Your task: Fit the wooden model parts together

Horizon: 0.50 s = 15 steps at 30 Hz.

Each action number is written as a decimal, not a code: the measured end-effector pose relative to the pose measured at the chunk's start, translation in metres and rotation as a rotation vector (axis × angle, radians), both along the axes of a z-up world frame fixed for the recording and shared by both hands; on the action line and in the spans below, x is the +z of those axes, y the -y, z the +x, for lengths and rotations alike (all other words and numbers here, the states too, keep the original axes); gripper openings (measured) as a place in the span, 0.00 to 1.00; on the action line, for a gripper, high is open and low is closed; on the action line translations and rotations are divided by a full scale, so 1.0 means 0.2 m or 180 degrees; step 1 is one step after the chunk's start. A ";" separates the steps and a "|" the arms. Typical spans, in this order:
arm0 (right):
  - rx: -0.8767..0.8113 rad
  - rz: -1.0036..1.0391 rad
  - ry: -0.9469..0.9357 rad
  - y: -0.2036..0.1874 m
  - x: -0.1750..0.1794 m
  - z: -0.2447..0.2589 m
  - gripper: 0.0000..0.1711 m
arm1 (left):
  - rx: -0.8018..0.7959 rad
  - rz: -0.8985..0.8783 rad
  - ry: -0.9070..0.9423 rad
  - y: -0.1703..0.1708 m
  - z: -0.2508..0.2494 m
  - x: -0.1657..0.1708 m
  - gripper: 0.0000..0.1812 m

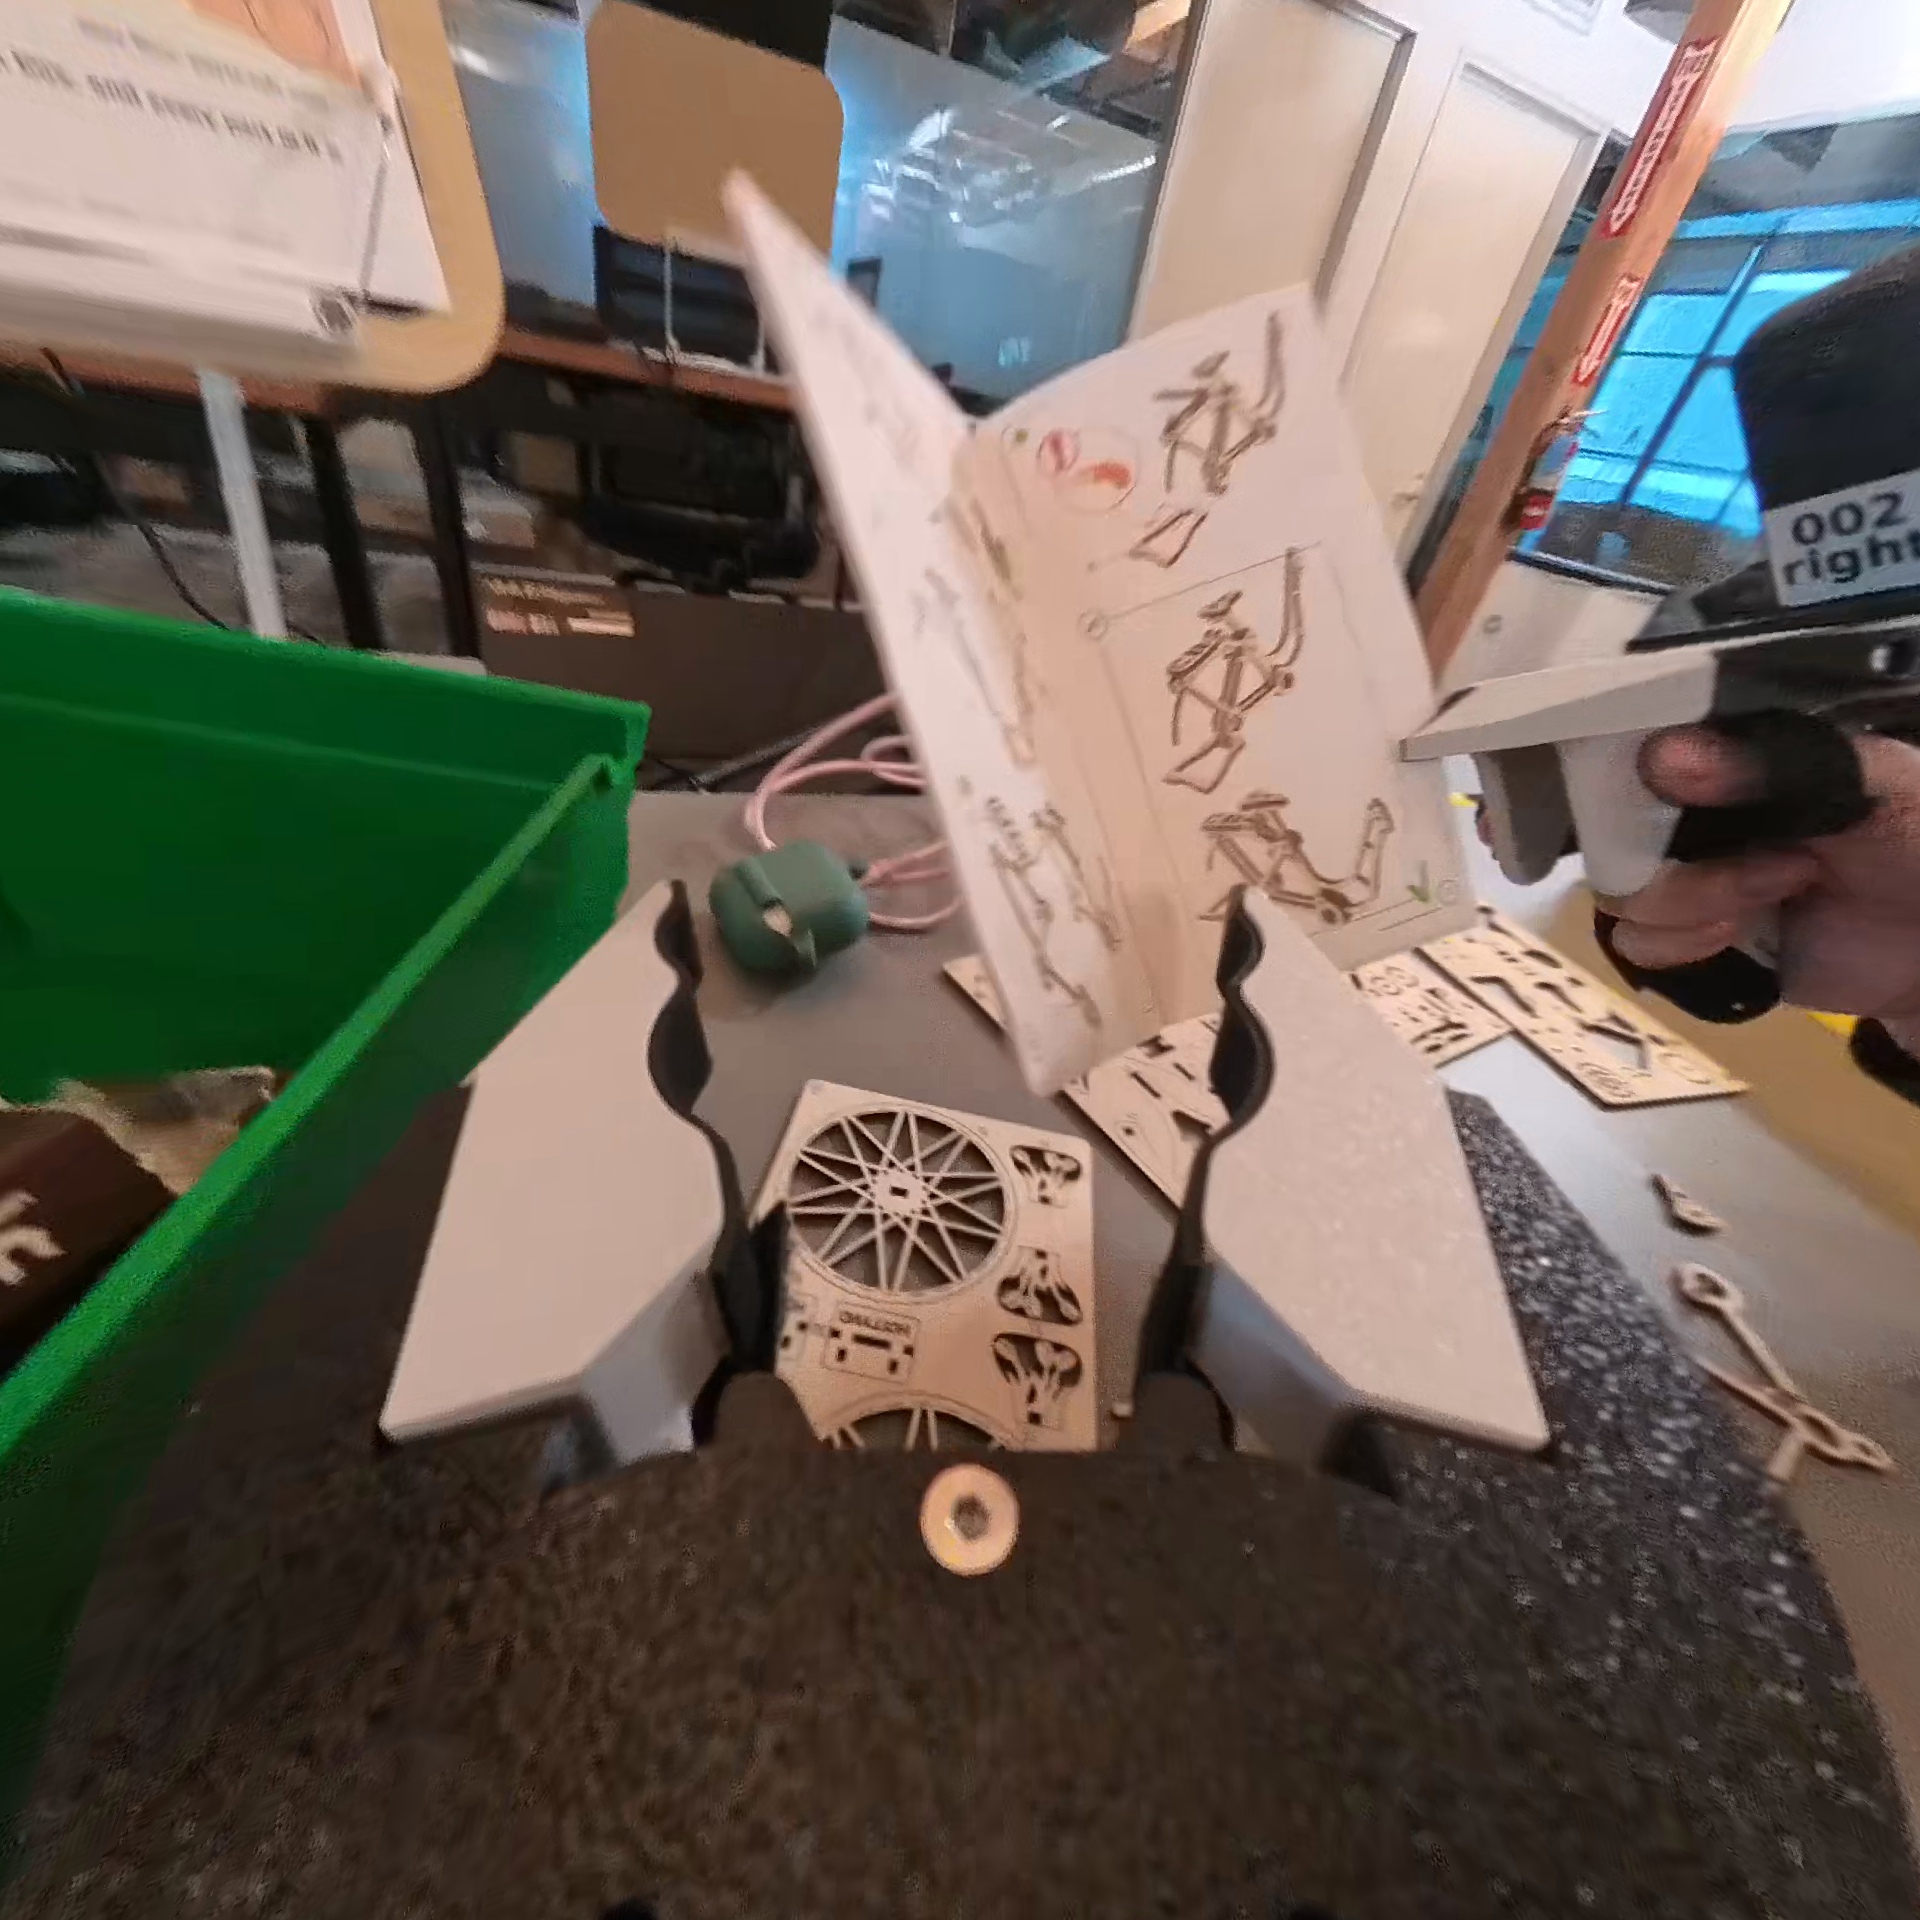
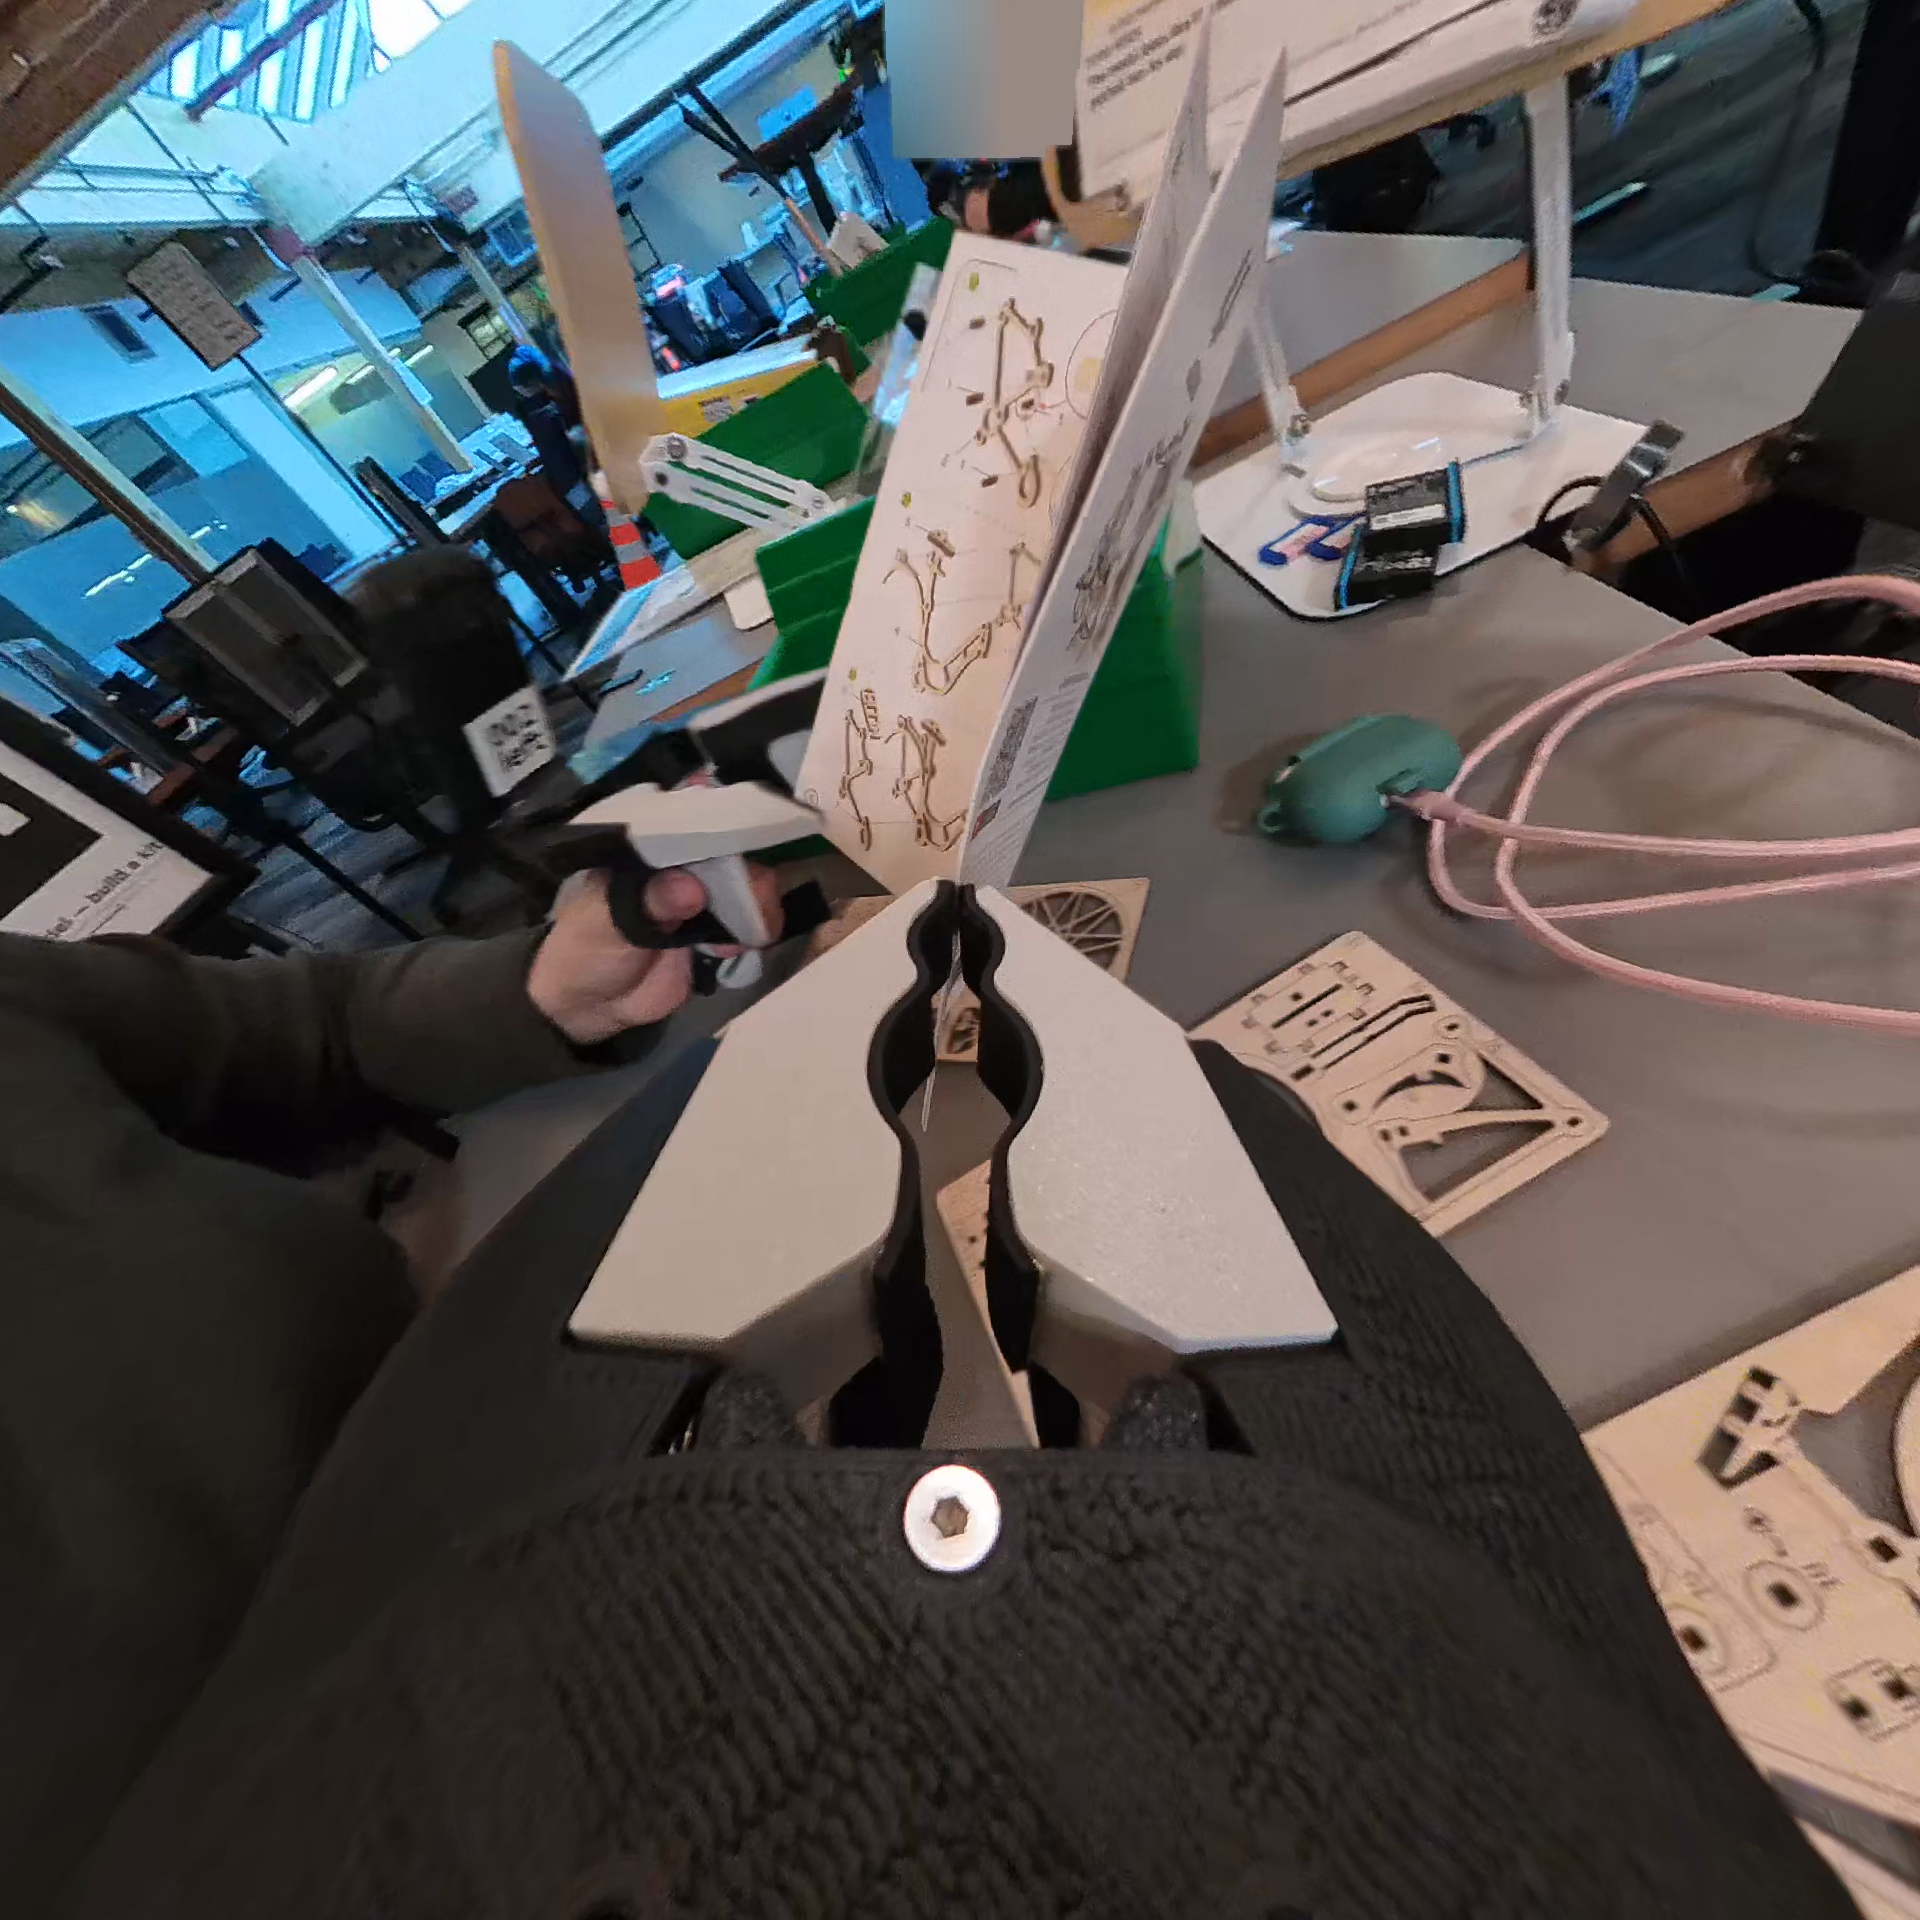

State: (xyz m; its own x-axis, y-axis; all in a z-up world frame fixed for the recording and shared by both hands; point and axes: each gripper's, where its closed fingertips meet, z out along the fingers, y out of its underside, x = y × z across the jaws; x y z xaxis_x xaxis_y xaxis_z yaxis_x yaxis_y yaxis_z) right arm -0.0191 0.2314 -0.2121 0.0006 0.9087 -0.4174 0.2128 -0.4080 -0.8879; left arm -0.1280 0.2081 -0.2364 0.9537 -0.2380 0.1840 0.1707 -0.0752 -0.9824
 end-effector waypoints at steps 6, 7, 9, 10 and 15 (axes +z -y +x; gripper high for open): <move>0.0042 0.0013 -0.0114 0.09 0.06 0.06 0.00 | -0.1164 -0.0110 0.0889 0.07 0.18 0.00 0.00; 0.0029 0.0030 -0.0105 0.09 0.06 0.07 0.00 | -0.1234 -0.0135 0.1035 0.07 0.19 0.00 0.00; -0.0023 0.0051 -0.0097 0.07 0.07 0.09 0.00 | -0.1365 -0.0116 0.1185 0.08 0.20 0.02 0.00; -0.0047 0.0047 -0.0109 0.06 0.07 0.10 0.00 | -0.1406 -0.0106 0.1227 0.09 0.21 0.03 0.00; -0.0118 0.0101 -0.0097 0.04 0.09 0.13 0.00 | -0.1570 -0.0035 0.1229 0.11 0.26 0.07 0.00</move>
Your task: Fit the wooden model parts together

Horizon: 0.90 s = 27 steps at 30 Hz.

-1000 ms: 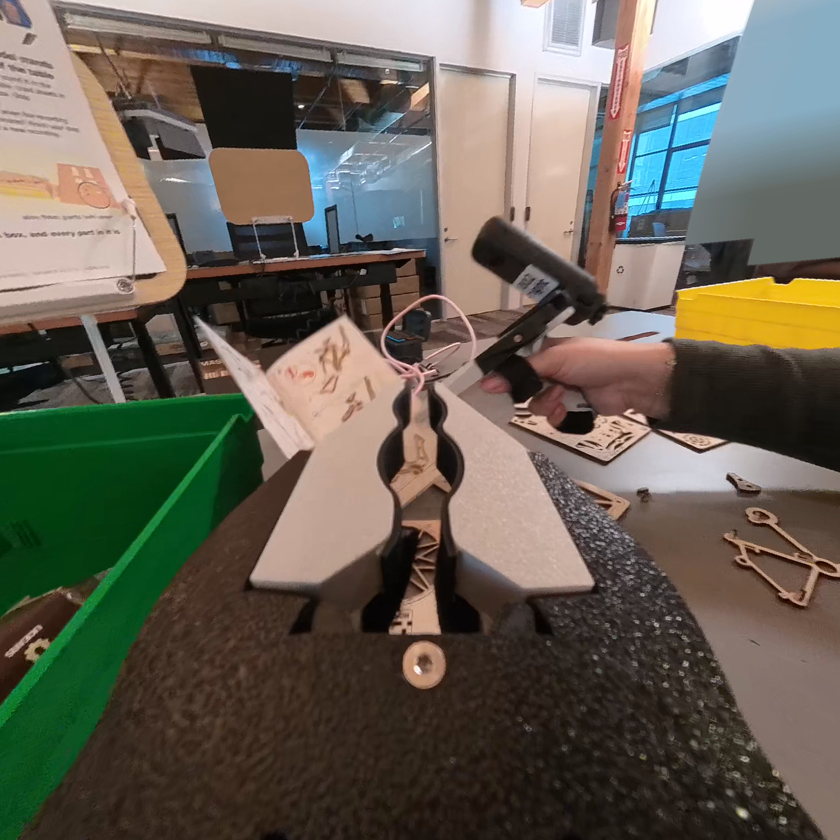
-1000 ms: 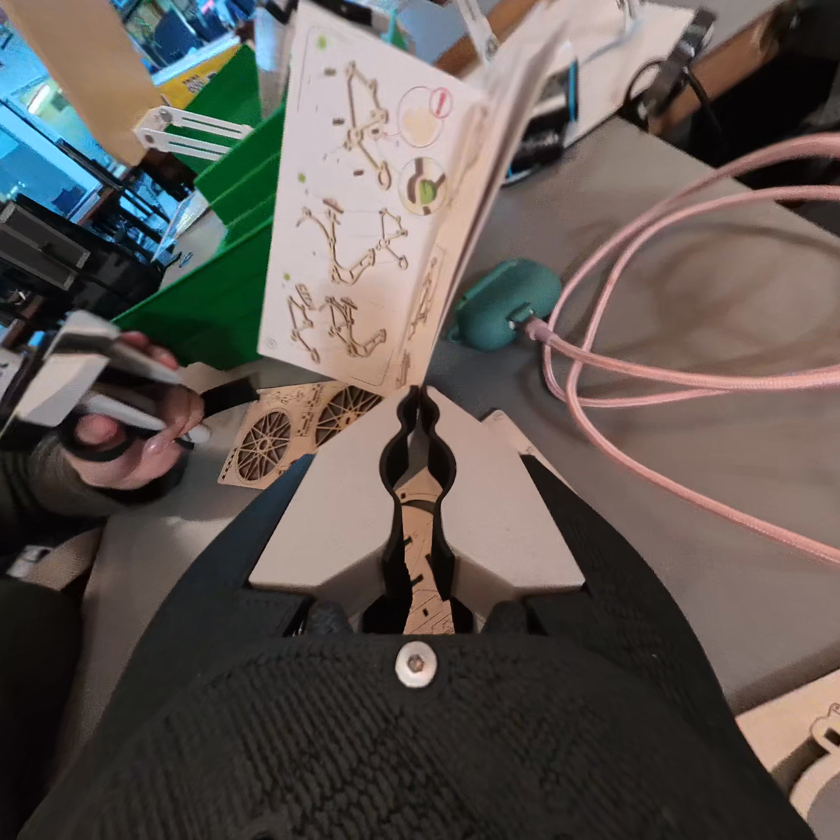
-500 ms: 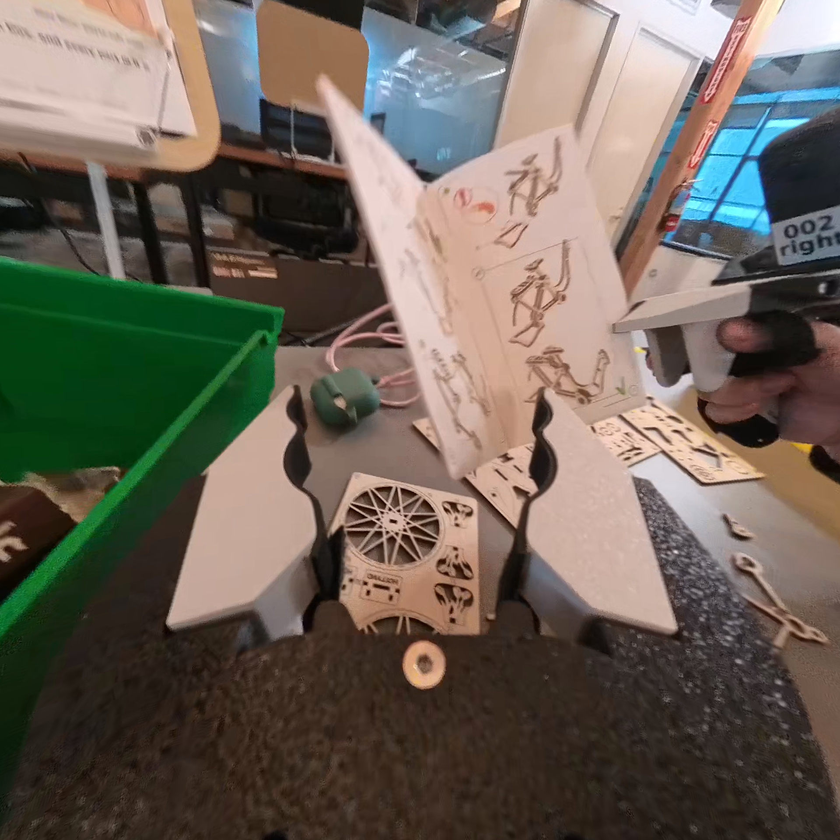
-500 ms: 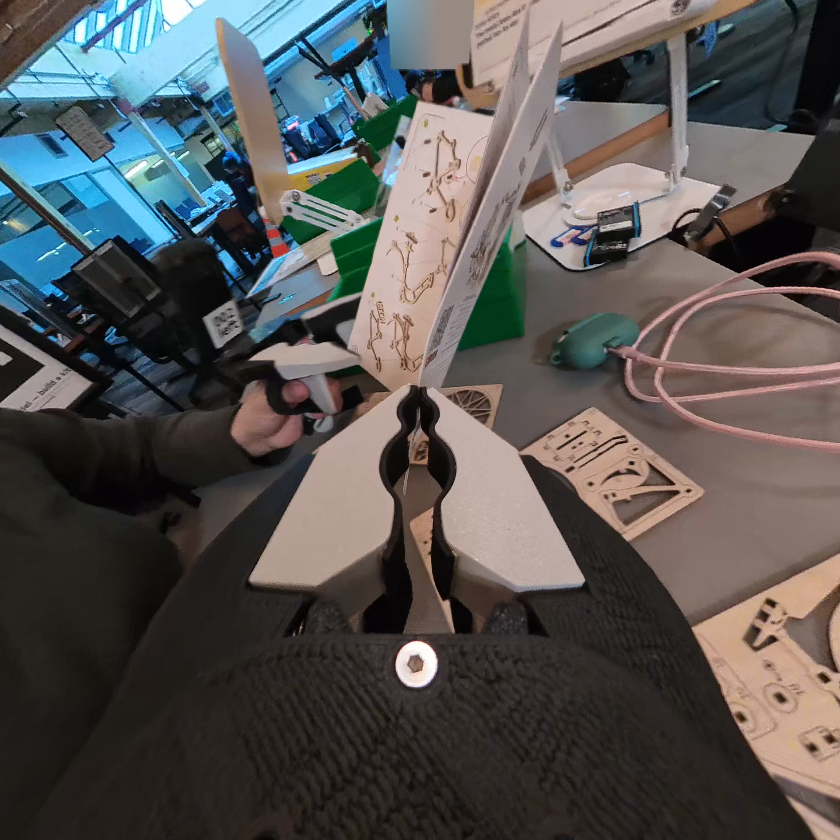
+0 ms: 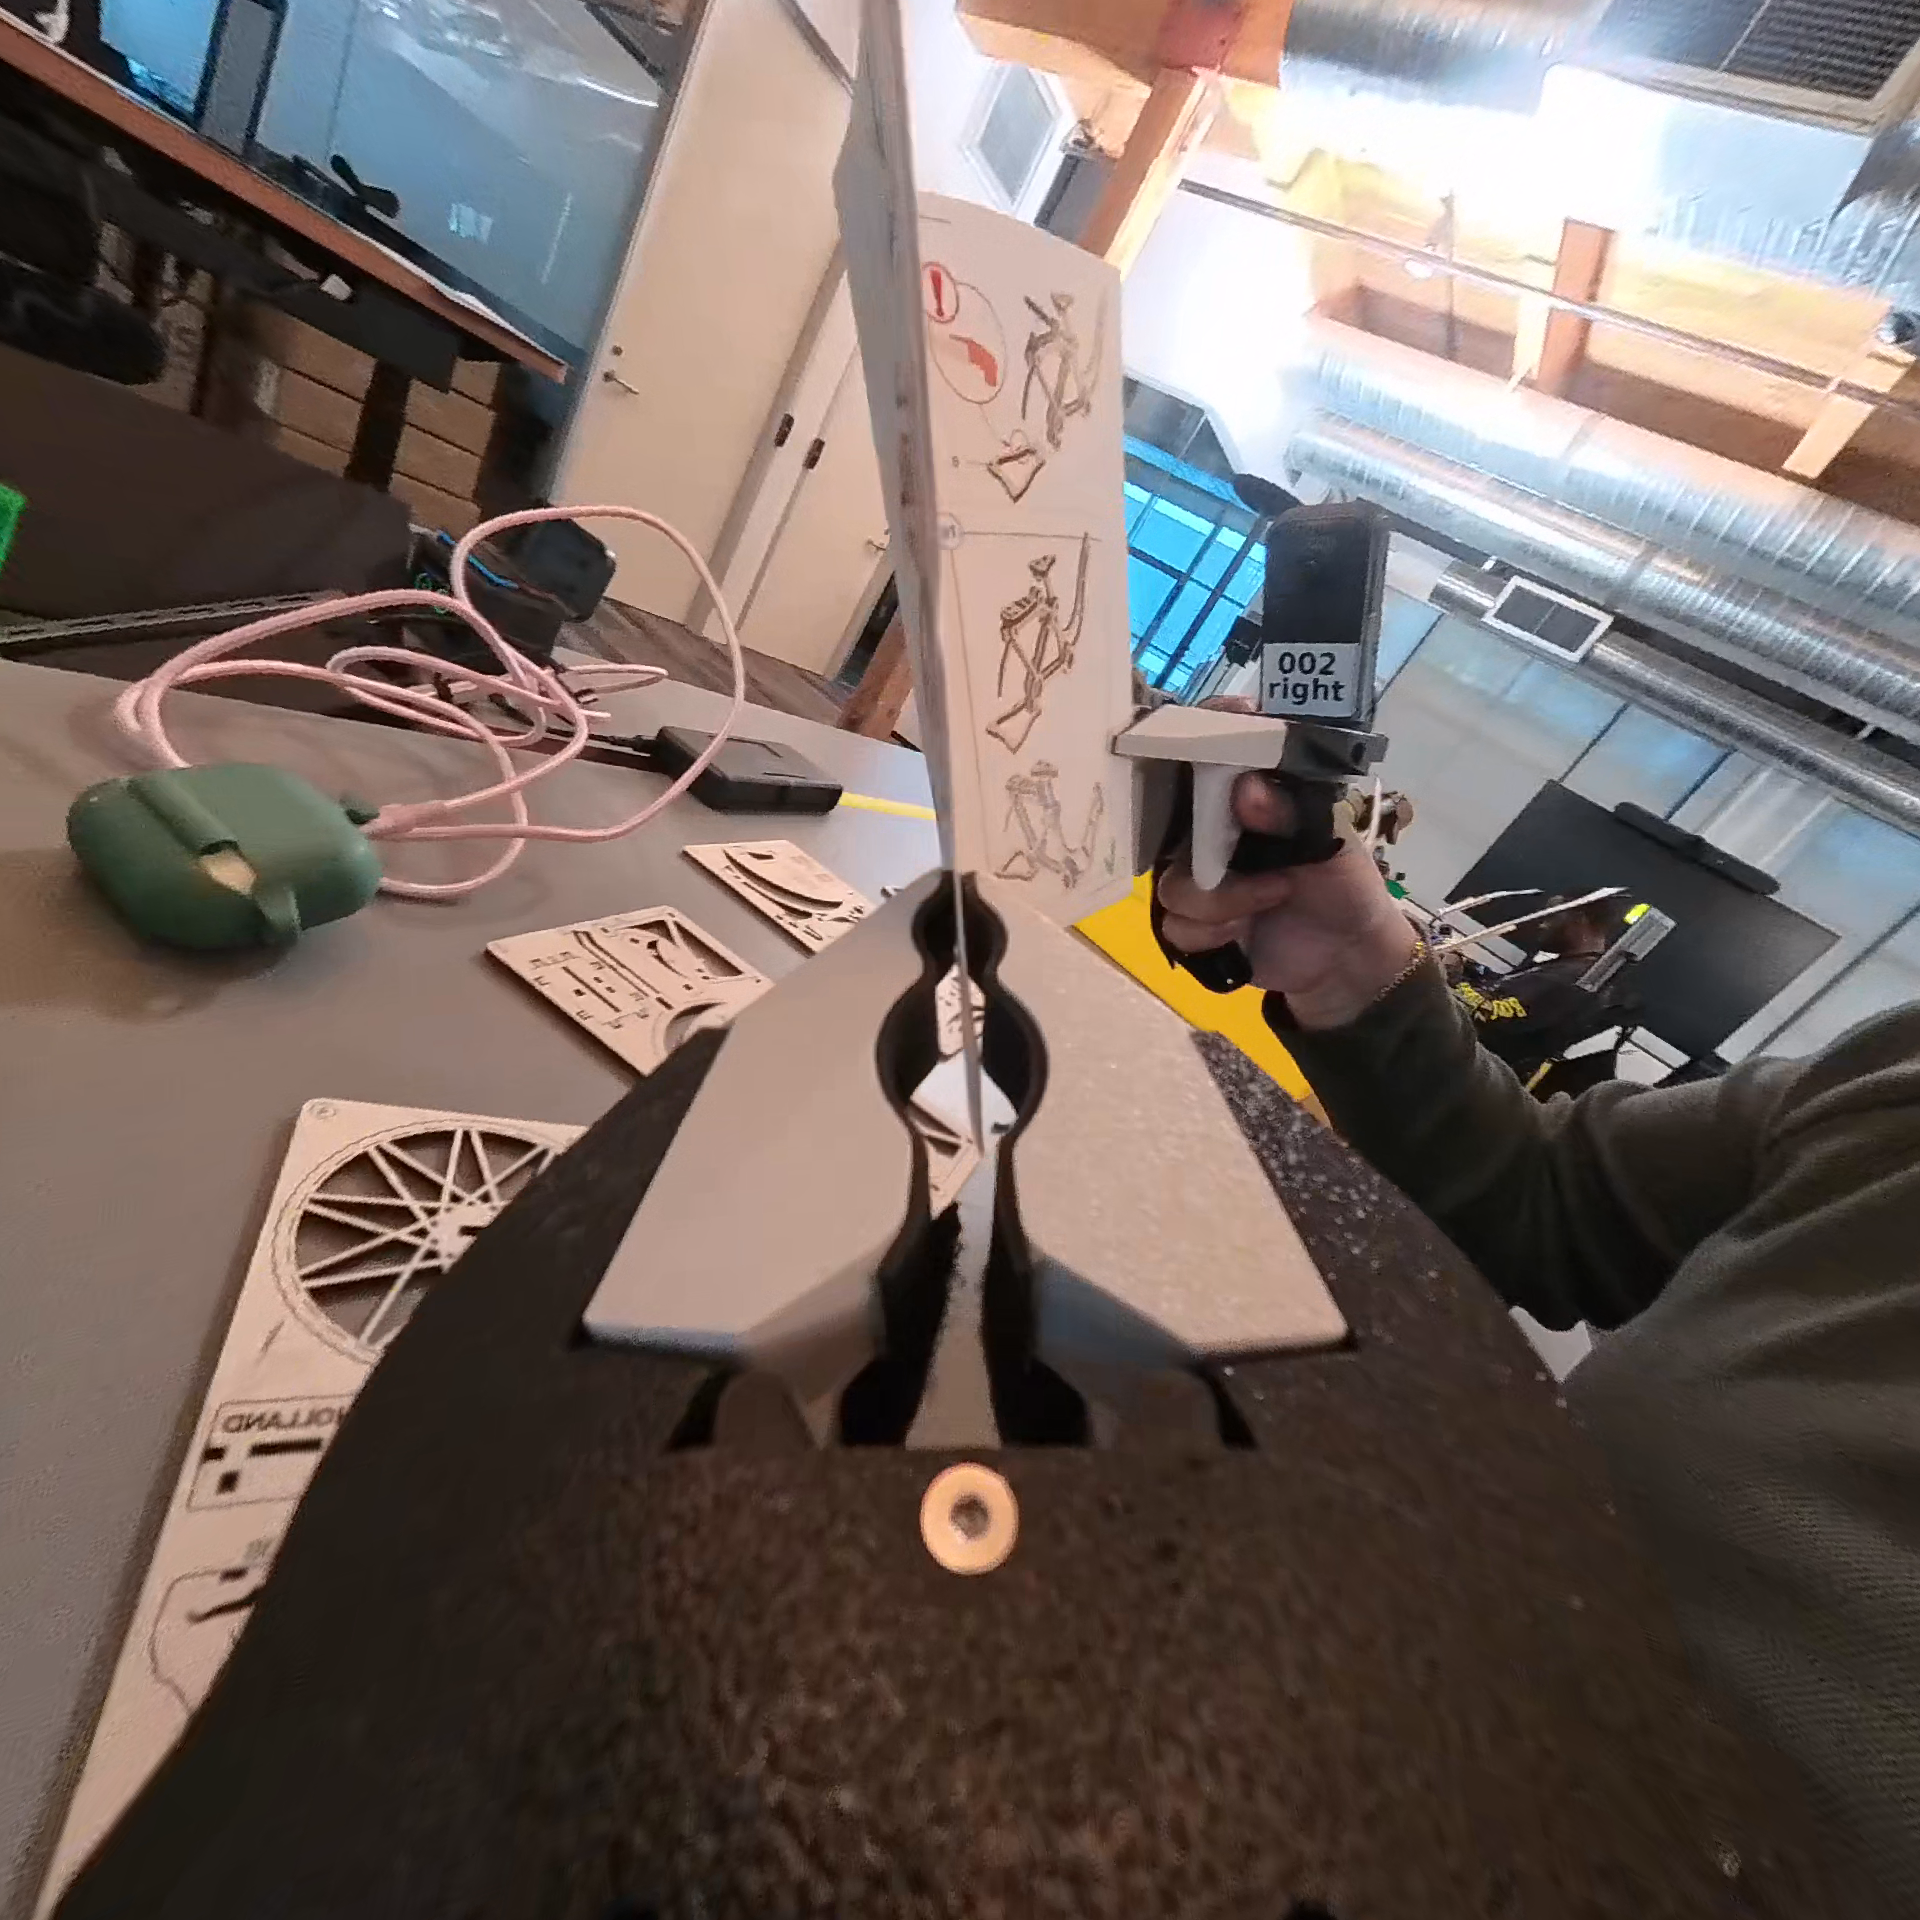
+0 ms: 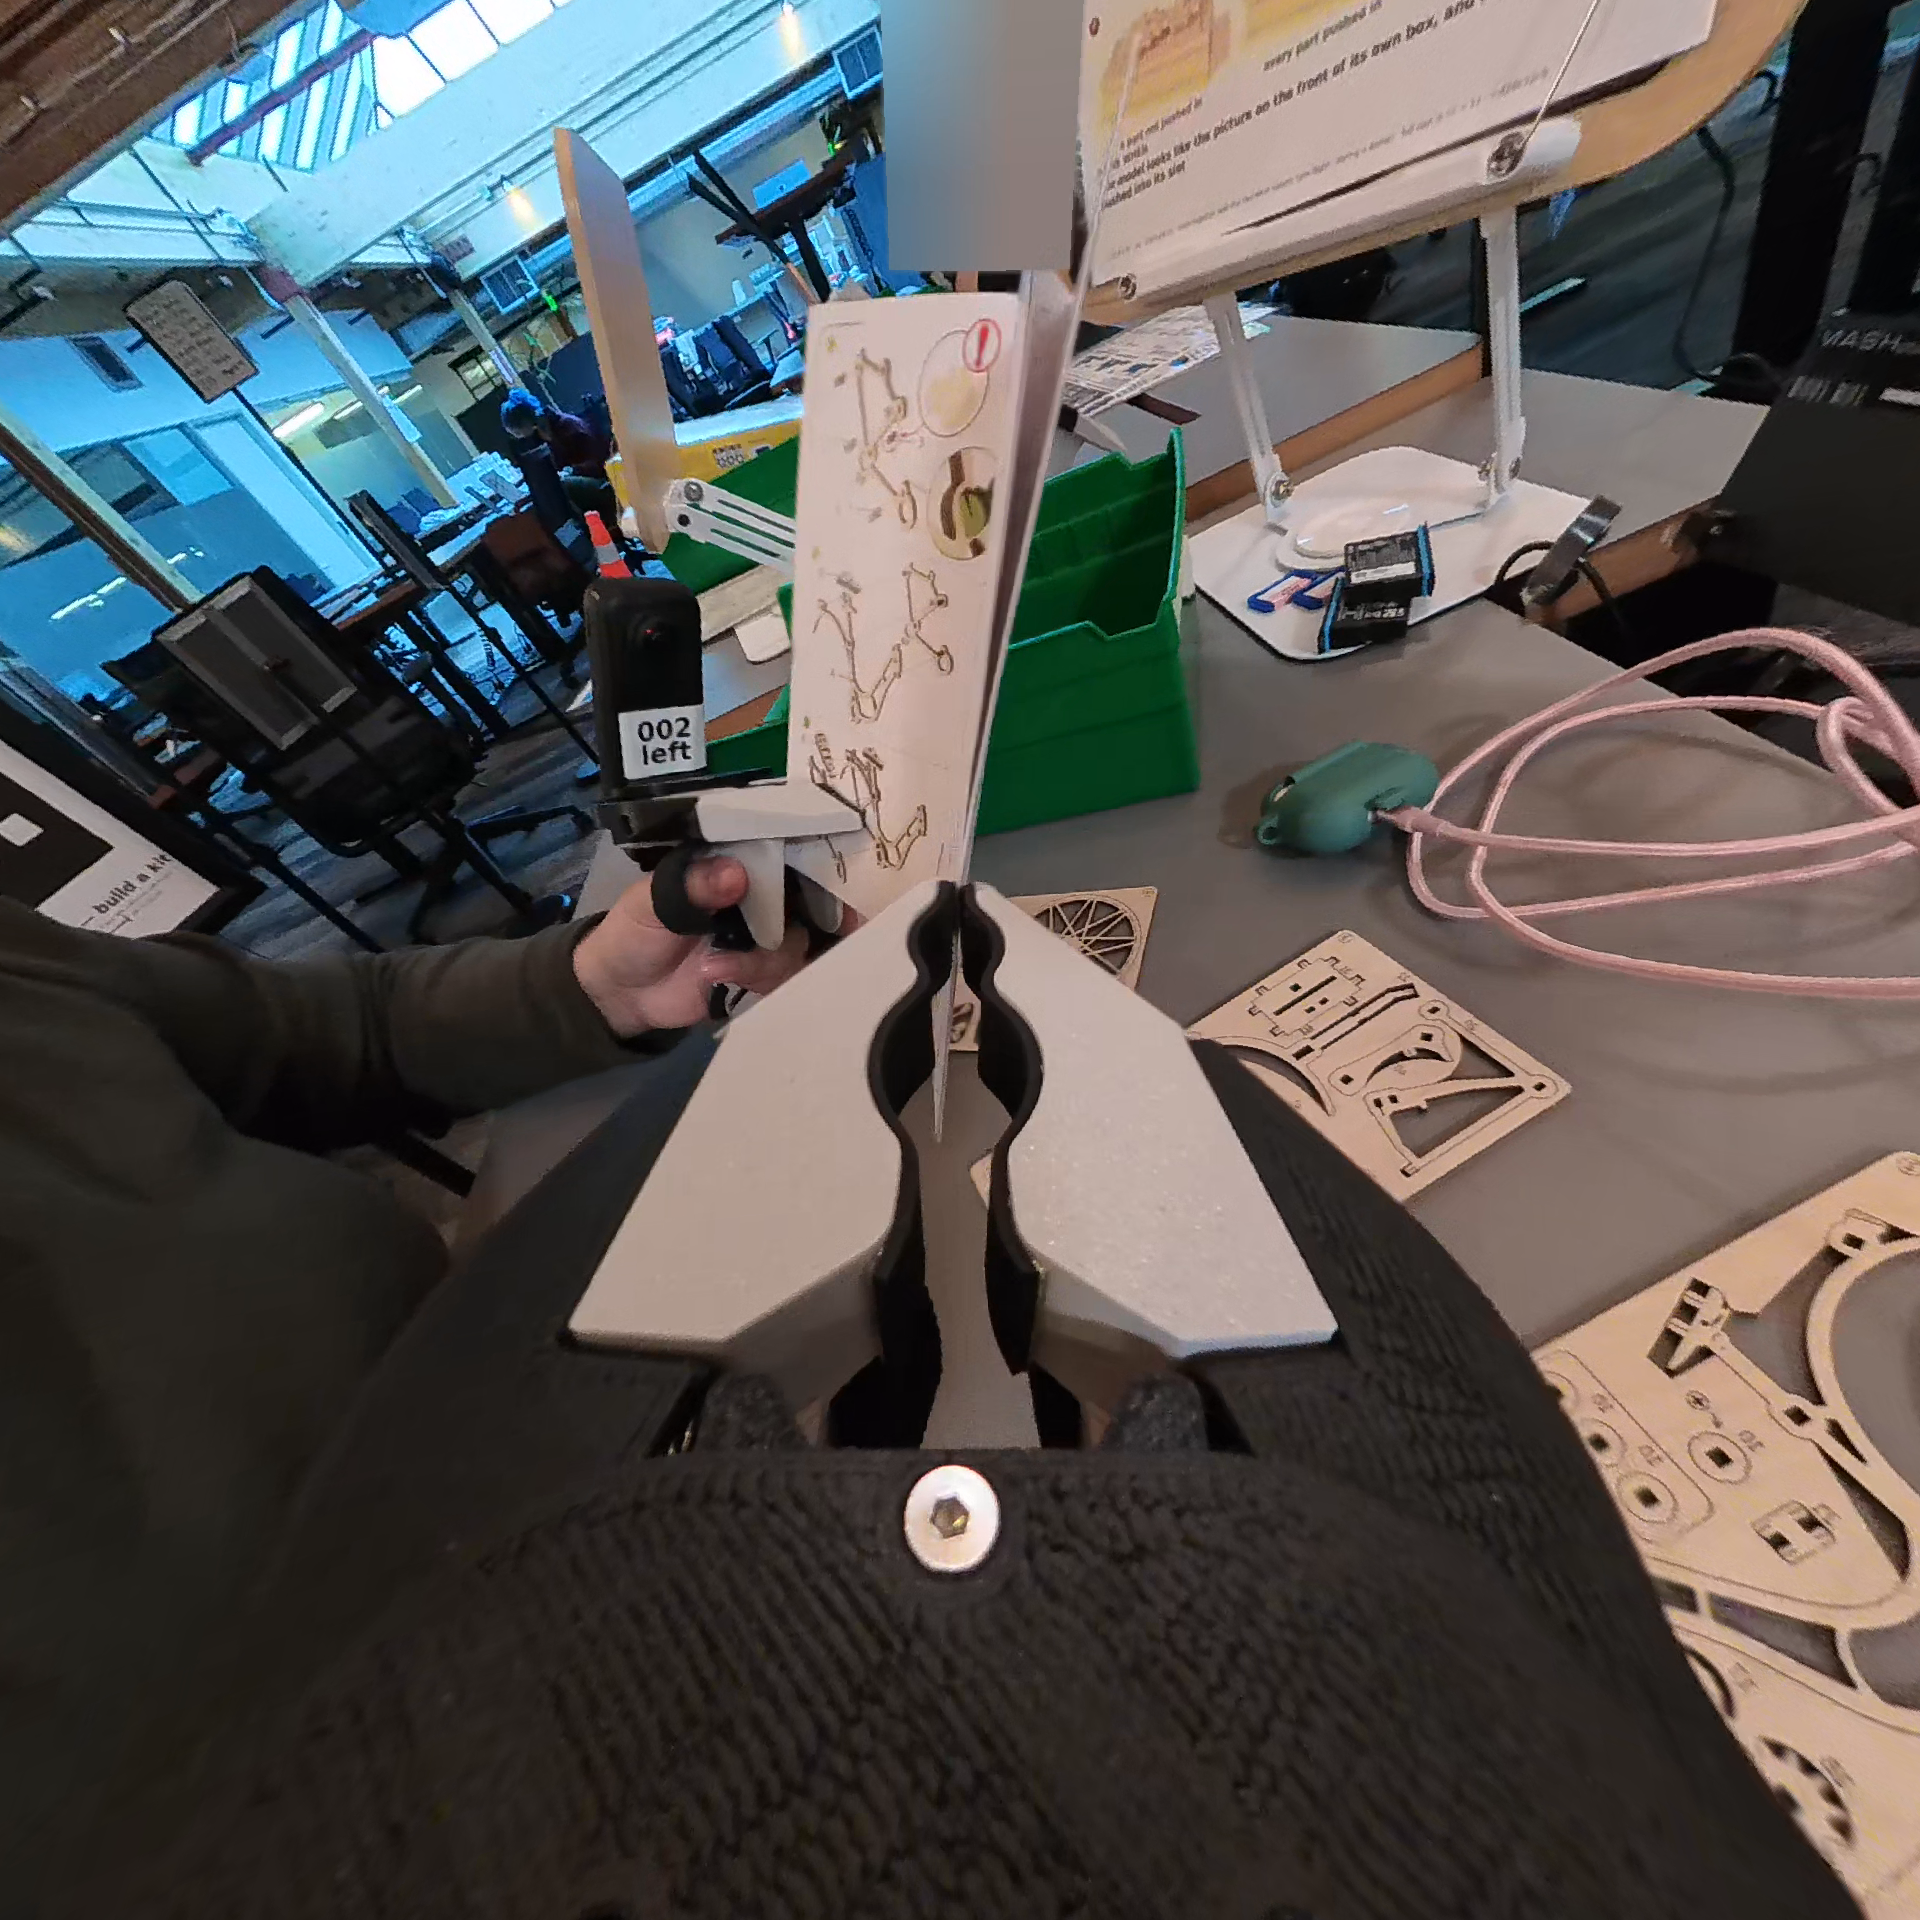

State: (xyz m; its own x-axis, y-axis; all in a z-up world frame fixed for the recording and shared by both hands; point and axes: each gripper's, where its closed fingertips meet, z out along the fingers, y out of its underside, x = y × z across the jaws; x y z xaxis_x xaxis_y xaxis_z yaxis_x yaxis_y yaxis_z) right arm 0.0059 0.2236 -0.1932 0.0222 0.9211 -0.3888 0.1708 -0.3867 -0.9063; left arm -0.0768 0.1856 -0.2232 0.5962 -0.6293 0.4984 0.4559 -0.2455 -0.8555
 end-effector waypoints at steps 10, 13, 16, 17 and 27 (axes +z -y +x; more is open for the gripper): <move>-0.0098 0.0180 0.0086 -0.03 0.00 0.02 0.00 | -0.0141 0.0011 0.0170 0.02 0.02 0.02 0.00; -0.0110 0.0185 0.0091 -0.03 0.00 0.02 0.00 | -0.0159 0.0002 0.0200 0.02 0.02 0.03 0.00; -0.0143 0.0212 0.0115 -0.04 -0.01 0.02 0.00 | -0.0185 0.0005 0.0217 0.02 0.03 0.03 0.00; -0.0154 0.0221 0.0122 -0.04 -0.01 0.02 0.00 | -0.0199 0.0010 0.0227 0.02 0.03 0.03 0.00; -0.0208 0.0263 0.0138 -0.07 0.00 0.04 0.00 | -0.0381 0.0315 0.0177 0.08 0.09 0.10 0.00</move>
State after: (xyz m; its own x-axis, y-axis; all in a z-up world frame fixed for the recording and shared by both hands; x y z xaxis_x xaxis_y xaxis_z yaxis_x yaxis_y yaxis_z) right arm 0.0130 0.2378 -0.1939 0.0985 0.9460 -0.3089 0.1873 -0.3225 -0.9279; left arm -0.0584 0.1687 -0.2036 0.4872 -0.7419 0.4607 0.4758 -0.2169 -0.8524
